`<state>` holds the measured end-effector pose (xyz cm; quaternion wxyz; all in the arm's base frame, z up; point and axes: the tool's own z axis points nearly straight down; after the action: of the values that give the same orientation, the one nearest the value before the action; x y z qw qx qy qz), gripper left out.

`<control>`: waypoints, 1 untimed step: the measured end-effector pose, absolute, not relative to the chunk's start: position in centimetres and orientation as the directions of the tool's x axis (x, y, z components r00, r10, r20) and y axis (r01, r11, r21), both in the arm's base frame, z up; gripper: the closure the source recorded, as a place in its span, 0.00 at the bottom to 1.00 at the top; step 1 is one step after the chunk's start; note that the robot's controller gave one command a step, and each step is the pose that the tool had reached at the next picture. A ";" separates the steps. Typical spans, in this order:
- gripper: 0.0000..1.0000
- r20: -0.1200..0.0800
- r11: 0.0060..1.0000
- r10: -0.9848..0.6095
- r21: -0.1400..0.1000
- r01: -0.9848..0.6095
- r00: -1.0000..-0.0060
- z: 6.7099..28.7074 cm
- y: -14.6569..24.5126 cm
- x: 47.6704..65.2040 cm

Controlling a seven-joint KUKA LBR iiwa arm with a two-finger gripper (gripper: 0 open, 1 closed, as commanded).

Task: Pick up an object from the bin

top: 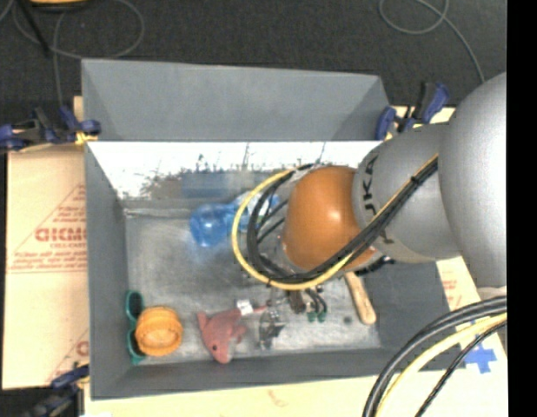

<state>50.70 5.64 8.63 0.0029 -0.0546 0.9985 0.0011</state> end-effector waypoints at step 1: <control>1.00 -0.006 0.994 -0.108 0.002 -0.108 -0.994 8.6 5.6 50.7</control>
Offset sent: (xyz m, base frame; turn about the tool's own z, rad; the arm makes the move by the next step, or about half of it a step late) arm 0.0000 0.0000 0.0000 0.0000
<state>50.70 5.63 8.63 0.0029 -0.0539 0.9985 0.0011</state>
